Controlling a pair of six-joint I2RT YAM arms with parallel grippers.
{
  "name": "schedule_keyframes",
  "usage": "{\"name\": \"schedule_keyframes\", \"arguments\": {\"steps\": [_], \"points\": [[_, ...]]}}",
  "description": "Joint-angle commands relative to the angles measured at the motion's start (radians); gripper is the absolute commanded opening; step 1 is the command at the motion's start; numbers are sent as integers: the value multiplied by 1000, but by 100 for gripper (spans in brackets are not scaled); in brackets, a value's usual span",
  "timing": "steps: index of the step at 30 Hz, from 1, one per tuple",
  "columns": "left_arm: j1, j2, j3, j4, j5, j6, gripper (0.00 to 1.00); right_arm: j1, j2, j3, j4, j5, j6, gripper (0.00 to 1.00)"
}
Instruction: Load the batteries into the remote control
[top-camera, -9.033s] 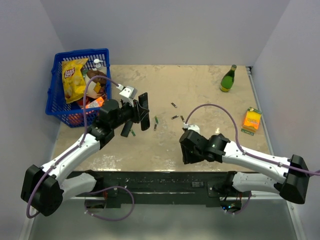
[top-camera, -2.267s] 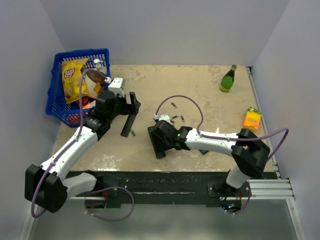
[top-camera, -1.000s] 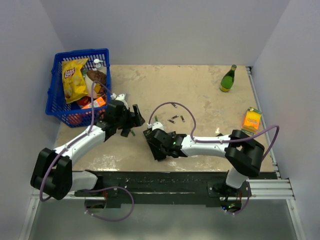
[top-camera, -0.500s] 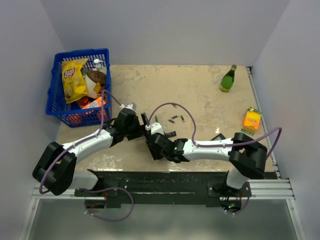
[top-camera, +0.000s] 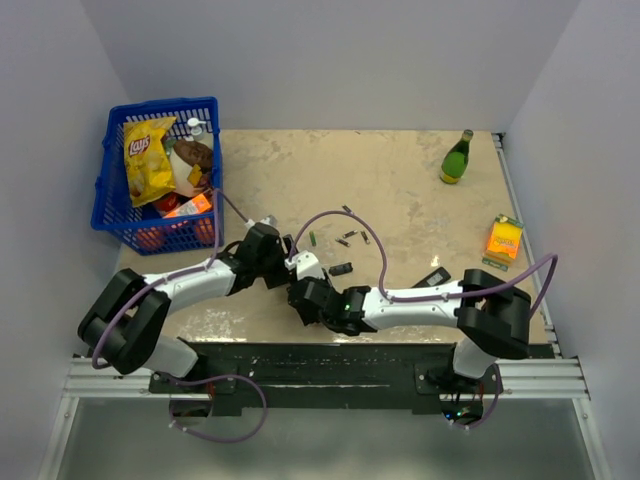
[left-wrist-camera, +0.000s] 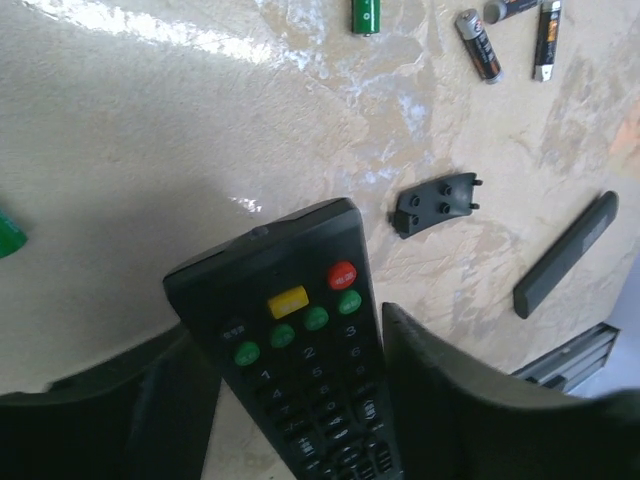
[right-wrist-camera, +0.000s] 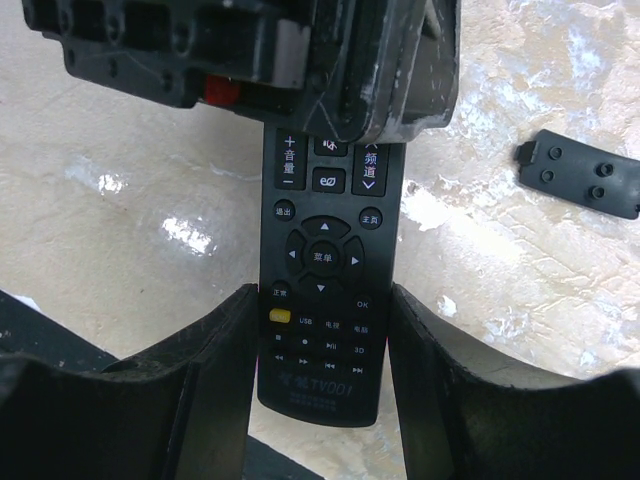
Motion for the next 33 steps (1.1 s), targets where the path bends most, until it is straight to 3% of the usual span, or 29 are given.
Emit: {"name": "schedule_keyframes", "arguments": {"steps": [1, 7, 9, 17, 20, 26, 33], "points": [[-9, 1, -3, 72, 42, -27, 56, 19, 7, 18, 7, 117, 8, 21], [-7, -16, 22, 55, 33, -7, 26, 39, 21, 38, -23, 166, 8, 25], [-9, -27, 23, 61, 32, 5, 14, 41, 3, 38, -32, 157, 17, 33], [2, -116, -1, 173, 35, 100, 3, 19, -192, -3, -20, 22, 26, 83], [8, -175, -27, 228, 30, 121, 2, -34, -293, -48, 16, -77, 40, 93], [16, -283, -69, 338, 47, 125, 2, -168, -437, -209, 222, -367, 66, 94], [16, -367, -101, 421, 84, 92, 2, -208, -413, -290, 347, -427, 58, 83]]}}
